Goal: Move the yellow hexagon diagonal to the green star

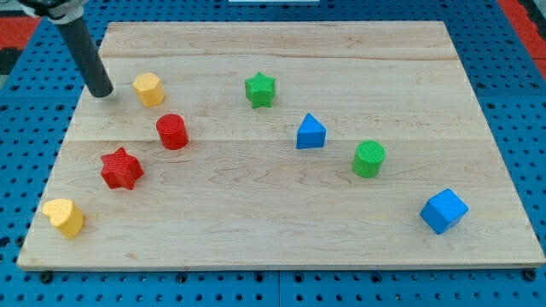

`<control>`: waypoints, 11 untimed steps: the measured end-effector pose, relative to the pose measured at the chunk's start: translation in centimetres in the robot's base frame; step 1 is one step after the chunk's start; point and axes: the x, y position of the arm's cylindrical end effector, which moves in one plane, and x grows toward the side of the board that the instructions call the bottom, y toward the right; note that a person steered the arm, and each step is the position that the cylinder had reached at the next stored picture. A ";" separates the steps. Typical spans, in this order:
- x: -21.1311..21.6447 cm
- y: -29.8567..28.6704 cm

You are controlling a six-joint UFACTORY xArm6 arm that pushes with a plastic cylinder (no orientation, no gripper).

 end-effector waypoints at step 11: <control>-6.7 21.2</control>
